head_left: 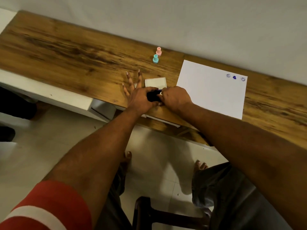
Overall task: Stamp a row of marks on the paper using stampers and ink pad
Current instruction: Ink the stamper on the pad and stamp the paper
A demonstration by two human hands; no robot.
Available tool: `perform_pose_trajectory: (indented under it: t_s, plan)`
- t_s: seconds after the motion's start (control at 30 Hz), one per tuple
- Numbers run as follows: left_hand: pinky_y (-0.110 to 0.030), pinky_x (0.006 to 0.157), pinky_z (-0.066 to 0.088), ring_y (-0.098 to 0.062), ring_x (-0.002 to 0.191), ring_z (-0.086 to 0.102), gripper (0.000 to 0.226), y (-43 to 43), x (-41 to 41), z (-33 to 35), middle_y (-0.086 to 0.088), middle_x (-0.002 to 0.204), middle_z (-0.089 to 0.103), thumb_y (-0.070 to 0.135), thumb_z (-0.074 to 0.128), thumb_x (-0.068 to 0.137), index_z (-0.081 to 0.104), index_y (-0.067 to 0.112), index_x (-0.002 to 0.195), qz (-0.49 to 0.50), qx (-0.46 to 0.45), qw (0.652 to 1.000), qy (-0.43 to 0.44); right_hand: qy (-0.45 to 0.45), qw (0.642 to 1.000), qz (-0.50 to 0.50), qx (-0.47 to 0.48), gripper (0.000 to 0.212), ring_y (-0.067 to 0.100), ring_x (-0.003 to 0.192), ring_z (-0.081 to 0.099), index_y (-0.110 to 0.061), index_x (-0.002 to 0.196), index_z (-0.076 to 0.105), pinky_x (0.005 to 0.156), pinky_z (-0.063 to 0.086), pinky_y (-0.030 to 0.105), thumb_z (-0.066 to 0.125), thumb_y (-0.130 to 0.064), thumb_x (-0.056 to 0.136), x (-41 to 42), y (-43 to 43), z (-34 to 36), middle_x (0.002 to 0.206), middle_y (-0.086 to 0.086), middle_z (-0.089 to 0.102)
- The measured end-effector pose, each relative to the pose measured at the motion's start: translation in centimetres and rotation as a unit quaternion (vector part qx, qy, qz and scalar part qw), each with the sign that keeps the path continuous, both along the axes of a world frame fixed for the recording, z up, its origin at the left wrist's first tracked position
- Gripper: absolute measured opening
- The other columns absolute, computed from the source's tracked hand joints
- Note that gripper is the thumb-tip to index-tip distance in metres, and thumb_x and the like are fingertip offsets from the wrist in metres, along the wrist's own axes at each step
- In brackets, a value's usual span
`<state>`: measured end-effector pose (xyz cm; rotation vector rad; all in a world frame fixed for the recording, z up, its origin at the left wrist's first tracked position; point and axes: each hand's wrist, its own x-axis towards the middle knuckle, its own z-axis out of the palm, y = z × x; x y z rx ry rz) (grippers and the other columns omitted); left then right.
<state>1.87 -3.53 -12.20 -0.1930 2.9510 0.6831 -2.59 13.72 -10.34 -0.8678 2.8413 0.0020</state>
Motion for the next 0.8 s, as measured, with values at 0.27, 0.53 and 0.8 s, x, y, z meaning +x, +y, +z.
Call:
perform_pose_trajectory:
  t_s: [0.27, 0.53, 0.8]
  plan:
    - [-0.059, 0.123, -0.014, -0.037, 0.161, -0.016, 0.097, 2.4, -1.0, 0.9, -0.003, 0.178, -0.006, 0.096, 0.048, 0.078, 0.042, 0.041, 0.158, -0.085, -0.082, 0.988, 0.095, 0.044, 0.954, -0.195, -0.224, 0.051, 0.031, 0.069, 0.064, -0.019, 0.077, 0.057, 0.063, 0.029, 0.030, 0.037, -0.055, 0.106, -2.4, 12.2, 0.9, 0.063, 0.000, 0.053]
    - [-0.050, 0.131, -0.002, -0.025, 0.164, -0.008, 0.089, 17.7, -5.4, -0.6, -0.002, 0.178, -0.004, 0.081, 0.036, 0.097, 0.019, 0.031, 0.169, -0.260, -0.072, 0.961, 0.064, -0.043, 0.900, -0.368, -0.227, 0.054, 0.036, 0.101, 0.067, -0.013, 0.093, 0.074, 0.090, 0.045, 0.036, 0.036, -0.048, 0.109, -7.9, 22.2, -0.7, 0.096, 0.012, 0.076]
    - [-0.048, 0.131, -0.006, -0.024, 0.164, -0.008, 0.092, 19.9, -6.7, -3.8, -0.001, 0.178, -0.005, 0.085, 0.029, 0.095, 0.011, 0.035, 0.169, -0.225, -0.047, 0.973, 0.030, -0.111, 0.852, -0.410, -0.307, 0.058, 0.034, 0.080, 0.072, -0.003, 0.098, 0.074, 0.088, 0.057, 0.043, 0.039, -0.048, 0.109, -9.8, 23.3, -1.2, 0.082, 0.012, 0.073]
